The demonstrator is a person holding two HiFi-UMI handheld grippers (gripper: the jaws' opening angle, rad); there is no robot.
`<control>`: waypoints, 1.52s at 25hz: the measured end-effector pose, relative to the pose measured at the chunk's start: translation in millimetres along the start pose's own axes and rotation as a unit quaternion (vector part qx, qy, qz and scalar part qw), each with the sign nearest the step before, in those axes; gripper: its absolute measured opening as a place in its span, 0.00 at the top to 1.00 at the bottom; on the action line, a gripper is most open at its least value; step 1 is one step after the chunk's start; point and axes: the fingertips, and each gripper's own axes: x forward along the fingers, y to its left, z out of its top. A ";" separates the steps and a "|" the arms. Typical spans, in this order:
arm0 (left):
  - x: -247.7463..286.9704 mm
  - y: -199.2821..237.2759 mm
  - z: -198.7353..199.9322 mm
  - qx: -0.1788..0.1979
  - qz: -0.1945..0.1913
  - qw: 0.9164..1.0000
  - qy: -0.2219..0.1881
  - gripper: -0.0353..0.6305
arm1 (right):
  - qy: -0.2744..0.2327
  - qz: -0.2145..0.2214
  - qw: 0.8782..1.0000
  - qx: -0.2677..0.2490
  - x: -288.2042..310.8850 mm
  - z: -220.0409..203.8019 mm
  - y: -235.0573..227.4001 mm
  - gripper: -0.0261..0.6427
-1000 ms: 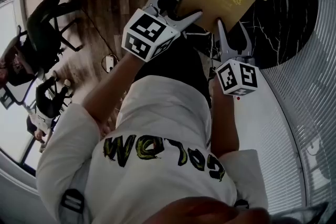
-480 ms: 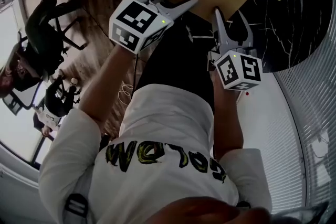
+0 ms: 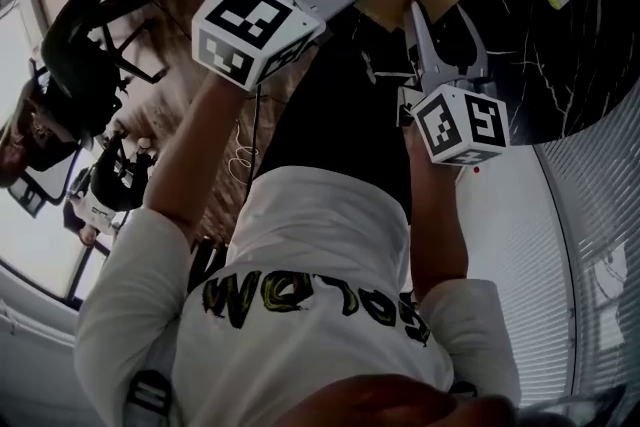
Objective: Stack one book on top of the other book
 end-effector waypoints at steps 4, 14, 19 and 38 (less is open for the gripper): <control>5.6 7.5 -9.0 -0.001 -0.014 1.000 0.014 0.51 | 0.014 0.000 1.000 0.007 8.0 -9.5 -0.7 0.63; 17.1 20.3 -25.3 -0.035 -0.044 0.998 0.012 0.51 | 0.022 -0.008 1.000 0.004 19.4 -17.4 -2.4 0.63; 20.1 24.8 -28.6 -0.035 -0.042 0.998 0.013 0.51 | 0.024 -0.011 1.000 -0.003 21.2 -18.4 -3.1 0.64; -36.0 -40.7 41.5 -0.011 -0.026 0.997 -0.073 0.53 | -0.033 -0.032 0.997 -0.058 -63.3 43.1 6.1 0.63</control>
